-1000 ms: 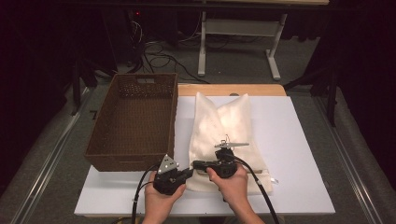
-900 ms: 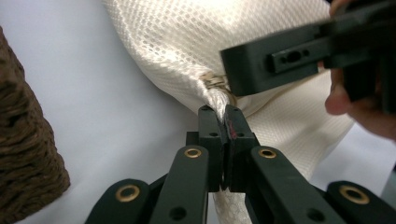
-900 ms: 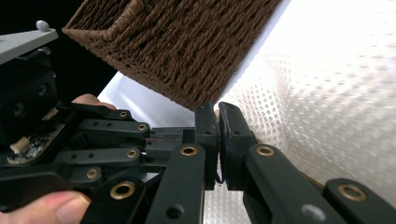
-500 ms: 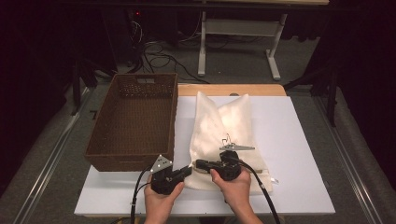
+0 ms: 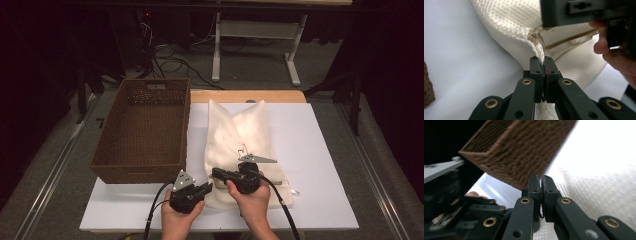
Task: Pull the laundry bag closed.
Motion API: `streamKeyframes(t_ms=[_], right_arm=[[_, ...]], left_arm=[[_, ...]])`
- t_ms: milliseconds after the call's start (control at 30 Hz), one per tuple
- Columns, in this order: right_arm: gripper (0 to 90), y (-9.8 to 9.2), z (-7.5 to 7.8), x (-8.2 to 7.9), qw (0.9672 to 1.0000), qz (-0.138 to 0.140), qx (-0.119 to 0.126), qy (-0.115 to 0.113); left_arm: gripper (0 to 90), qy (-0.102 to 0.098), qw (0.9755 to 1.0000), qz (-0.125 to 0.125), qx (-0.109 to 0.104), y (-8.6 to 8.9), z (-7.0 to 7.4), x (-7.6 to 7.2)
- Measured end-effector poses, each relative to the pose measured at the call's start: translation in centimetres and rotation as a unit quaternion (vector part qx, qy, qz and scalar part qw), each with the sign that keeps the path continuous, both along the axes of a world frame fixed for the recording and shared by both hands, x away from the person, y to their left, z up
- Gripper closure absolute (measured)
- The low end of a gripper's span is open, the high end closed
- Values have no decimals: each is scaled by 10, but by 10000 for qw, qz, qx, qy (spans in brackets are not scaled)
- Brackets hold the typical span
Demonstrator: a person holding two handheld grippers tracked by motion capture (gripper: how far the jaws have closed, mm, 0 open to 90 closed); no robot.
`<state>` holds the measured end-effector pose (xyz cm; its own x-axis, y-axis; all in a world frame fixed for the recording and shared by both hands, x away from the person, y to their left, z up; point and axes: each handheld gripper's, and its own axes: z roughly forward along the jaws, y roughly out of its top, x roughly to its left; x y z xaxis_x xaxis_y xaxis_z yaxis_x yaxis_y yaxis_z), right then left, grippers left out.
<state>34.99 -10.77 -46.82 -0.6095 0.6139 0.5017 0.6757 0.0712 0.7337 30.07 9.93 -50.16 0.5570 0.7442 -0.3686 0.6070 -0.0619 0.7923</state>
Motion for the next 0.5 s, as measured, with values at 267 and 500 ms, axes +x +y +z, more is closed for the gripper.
streamKeyframes(t_ms=[267, 500], right_arm=[[887, -1, -9, -5, 9999, 33, -79, 53], [888, -5, -9, -11, 9999, -9, -120, 102]], left_arm=[[881, -8, 9986, 192, -497, 7, 0, 0], [883, 76, 9963, 316, -797, 14, -2, 1]])
